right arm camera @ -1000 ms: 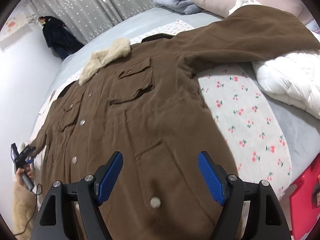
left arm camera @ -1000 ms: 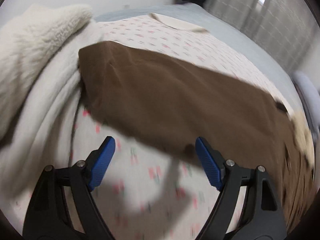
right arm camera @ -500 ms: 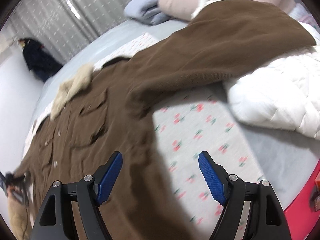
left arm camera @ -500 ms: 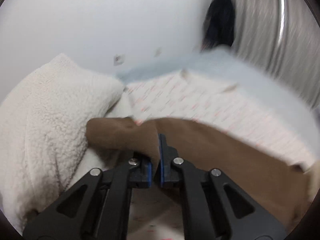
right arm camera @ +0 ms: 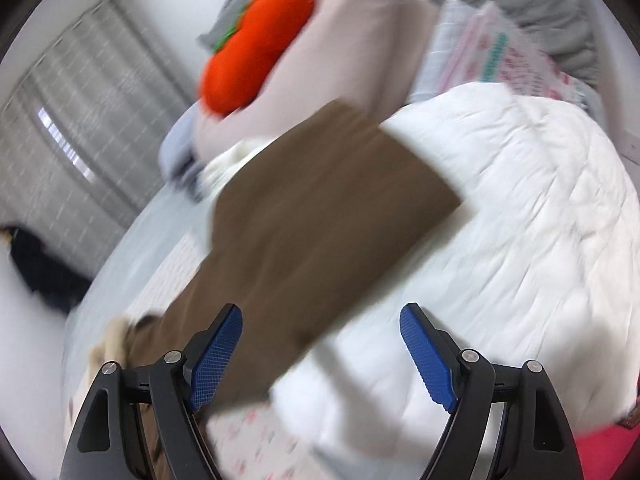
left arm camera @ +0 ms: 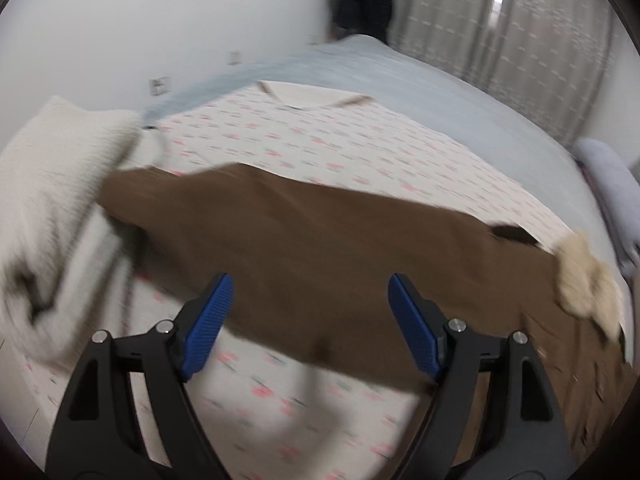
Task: Fold large clothes
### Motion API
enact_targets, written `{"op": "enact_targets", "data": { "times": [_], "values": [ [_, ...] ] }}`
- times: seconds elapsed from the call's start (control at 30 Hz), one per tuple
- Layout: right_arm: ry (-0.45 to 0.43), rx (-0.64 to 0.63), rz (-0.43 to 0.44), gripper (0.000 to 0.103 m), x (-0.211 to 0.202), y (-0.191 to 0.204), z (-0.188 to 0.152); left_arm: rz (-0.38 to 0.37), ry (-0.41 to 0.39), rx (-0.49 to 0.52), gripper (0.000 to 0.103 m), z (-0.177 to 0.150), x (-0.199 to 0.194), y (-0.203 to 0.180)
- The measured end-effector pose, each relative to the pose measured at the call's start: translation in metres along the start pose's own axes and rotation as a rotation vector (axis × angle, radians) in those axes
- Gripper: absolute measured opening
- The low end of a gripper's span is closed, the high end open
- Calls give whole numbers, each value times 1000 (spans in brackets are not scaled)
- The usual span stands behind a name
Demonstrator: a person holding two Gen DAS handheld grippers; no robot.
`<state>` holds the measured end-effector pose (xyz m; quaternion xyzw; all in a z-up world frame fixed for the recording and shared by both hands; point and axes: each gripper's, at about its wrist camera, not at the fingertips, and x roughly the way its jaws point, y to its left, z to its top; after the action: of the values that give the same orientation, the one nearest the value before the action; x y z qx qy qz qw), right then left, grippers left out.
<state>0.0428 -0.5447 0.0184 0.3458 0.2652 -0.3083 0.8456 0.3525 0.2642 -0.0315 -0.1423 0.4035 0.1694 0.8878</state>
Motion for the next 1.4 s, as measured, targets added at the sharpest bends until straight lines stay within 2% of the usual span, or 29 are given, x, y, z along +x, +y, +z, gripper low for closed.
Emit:
{"op": "enact_targets", "data": {
  "times": [0.07, 0.1, 0.17, 0.2, 0.23, 0.27, 0.3, 0.37, 0.47, 0.53, 0.7, 0.93, 1.07, 1.13, 1.2, 1.4],
  "values": [
    [-19, 13, -23, 81, 16, -9, 11, -36, -6, 48, 81, -11, -6, -25],
    [-29, 16, -41, 76, 22, -9, 14, -41, -9, 71, 81, -15, -9, -37],
    [-54, 31, -65, 57, 28, -9, 23, -51, 2, 135, 81, -24, -11, -64],
    [-70, 37, -61, 24, 29, -8, 29, -62, 10, 159, 81, -28, -13, -74],
    [-81, 42, -38, 9, 28, -7, 36, -78, 19, 186, 81, -32, -14, -84],
    [-90, 66, 15, 8, 25, -8, 45, -96, 25, 213, 81, -37, -16, -94],
    [-105, 74, 27, 6, 24, -7, 49, -115, 28, 241, 81, -43, -19, -105],
    [-145, 57, 6, 6, 15, -6, 66, -147, 29, 282, 81, -54, -25, -117],
    [-127, 37, -23, 6, 21, -1, 77, -177, 39, 334, 81, -66, -26, -133],
    [-148, -3, -14, 6, 16, 11, 78, -189, 55, 345, 81, -72, -24, -139],
    [-216, -122, 80, 6, -16, 70, 78, -264, 91, 332, 81, -80, -21, -152],
    [-248, -320, 246, 6, -63, 197, 70, -356, 134, 284, 81, -97, -20, -150],
    [-228, -457, 342, 6, -80, 282, 38, -374, 161, 303, 81, -92, -18, -152],
    [-202, -520, 390, 6, -83, 320, 14, -394, 150, 286, 81, -89, -19, -147],
    [-173, -583, 431, 6, -82, 356, -15, -430, 172, 251, 81, -85, -17, -141],
    [2, -724, 532, 7, -52, 442, -119, -480, 225, 177, 81, -81, -4, -129]
  ]
}}
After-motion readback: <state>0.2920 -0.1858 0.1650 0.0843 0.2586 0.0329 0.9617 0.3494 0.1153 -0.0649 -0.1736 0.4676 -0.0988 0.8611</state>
